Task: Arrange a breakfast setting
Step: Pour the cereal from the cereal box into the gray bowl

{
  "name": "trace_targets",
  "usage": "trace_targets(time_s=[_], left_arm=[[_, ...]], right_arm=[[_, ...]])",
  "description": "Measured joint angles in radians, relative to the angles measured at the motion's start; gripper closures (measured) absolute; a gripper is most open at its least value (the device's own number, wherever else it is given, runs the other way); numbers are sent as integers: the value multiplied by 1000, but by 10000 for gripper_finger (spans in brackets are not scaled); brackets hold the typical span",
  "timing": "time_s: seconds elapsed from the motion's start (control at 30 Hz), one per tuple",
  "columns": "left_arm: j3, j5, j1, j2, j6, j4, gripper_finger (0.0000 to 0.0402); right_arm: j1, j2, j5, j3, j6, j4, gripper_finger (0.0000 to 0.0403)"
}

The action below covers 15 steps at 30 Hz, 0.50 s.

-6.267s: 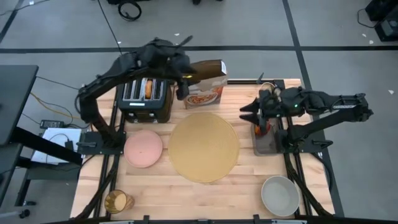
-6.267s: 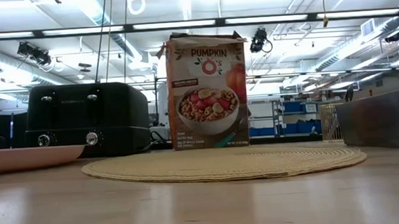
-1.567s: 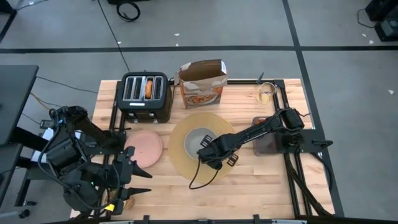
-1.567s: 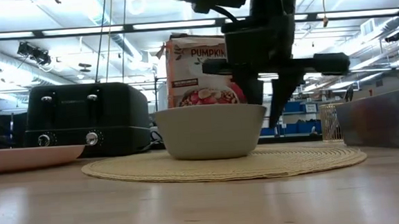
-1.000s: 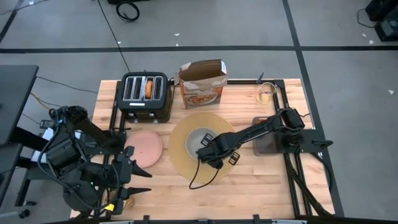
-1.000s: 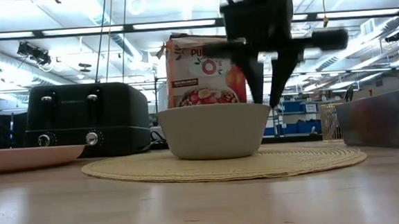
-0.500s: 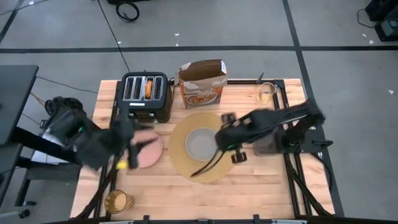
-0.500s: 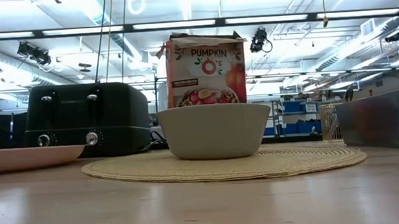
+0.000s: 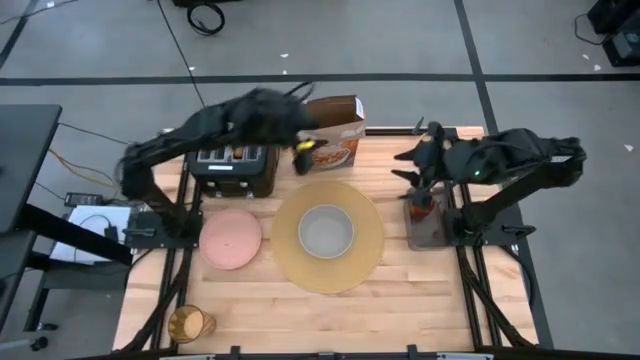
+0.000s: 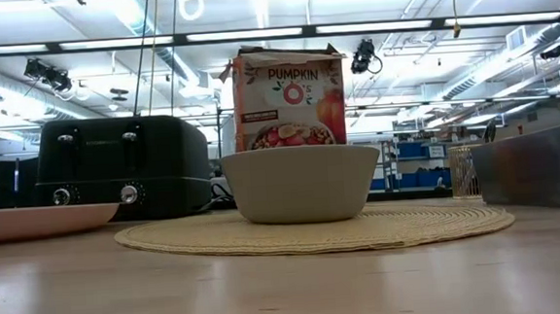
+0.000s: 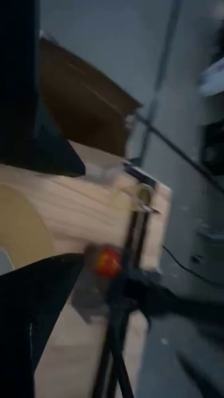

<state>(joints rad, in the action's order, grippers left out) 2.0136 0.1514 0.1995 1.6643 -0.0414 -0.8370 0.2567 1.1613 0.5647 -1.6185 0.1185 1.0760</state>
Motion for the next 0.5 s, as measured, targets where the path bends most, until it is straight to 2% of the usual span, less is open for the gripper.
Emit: trace_targets(time_s=[0.2,0.33,0.5], left_arm=[[0,-34,119,139,70,7,137],[0,-40,173,201,80,4,140],[0,-127,227,248,82,-6,153]], right_arm=[[-38,-107,-78,159,-57,-210,249],[-51,-144,-113,229,-58,-281,249],[-62,-152,-119,282,-58,-319,249]])
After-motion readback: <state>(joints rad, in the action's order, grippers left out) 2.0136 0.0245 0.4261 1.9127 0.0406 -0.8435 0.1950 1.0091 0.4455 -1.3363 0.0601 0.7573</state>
